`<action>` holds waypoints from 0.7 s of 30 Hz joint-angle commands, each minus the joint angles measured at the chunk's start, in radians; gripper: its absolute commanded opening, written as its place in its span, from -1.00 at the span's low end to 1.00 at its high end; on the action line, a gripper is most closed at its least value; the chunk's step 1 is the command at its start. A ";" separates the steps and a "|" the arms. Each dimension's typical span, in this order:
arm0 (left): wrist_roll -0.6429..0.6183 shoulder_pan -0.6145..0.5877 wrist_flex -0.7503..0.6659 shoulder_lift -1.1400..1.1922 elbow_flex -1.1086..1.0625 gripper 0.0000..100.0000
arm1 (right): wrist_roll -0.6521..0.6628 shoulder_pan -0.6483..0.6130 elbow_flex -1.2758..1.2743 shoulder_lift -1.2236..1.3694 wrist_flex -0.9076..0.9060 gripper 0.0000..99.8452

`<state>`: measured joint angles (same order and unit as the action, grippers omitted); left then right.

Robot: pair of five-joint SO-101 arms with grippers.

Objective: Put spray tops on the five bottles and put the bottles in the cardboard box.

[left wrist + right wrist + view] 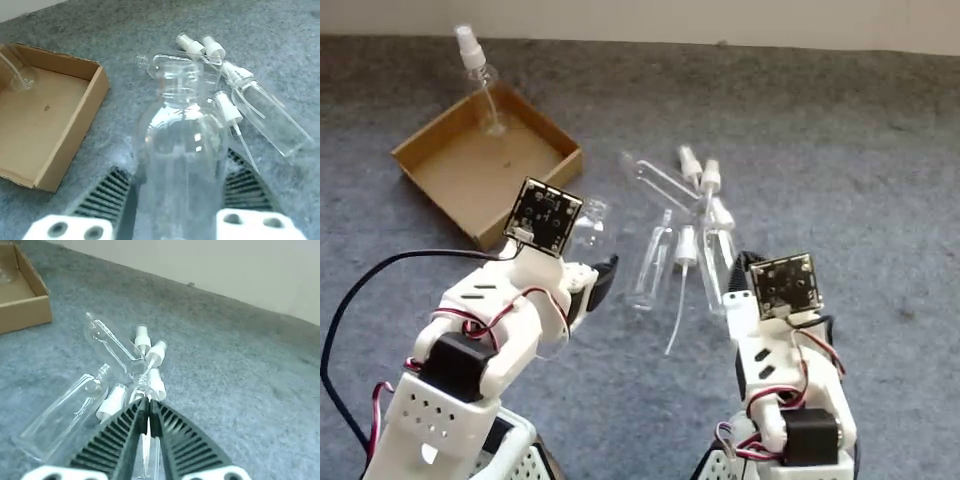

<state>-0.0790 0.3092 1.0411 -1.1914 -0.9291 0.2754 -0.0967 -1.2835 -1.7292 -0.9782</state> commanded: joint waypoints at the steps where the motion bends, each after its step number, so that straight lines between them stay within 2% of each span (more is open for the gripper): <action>1: -0.012 -0.041 -0.089 -0.019 -0.036 -0.90 | 0.006 0.013 0.186 0.197 -0.036 -0.98; 7: -0.014 -0.048 -0.186 -0.019 -0.139 -0.90 | 0.006 0.013 0.374 0.581 -0.059 -0.98; 11: -0.014 -0.048 -0.199 -0.019 -0.174 -0.90 | 0.006 0.015 0.495 0.805 -0.059 -0.97; 17: -0.014 -0.048 -0.195 -0.021 -0.182 -0.90 | 0.006 0.093 0.690 1.125 -0.054 -0.71; 21: -0.014 -0.050 -0.195 -0.021 -0.182 -0.90 | 0.063 0.116 0.823 1.333 -0.059 -0.70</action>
<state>-0.0790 0.2693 0.8692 -1.1914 -1.1193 0.2831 -0.0015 -0.5992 -0.5155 -1.0349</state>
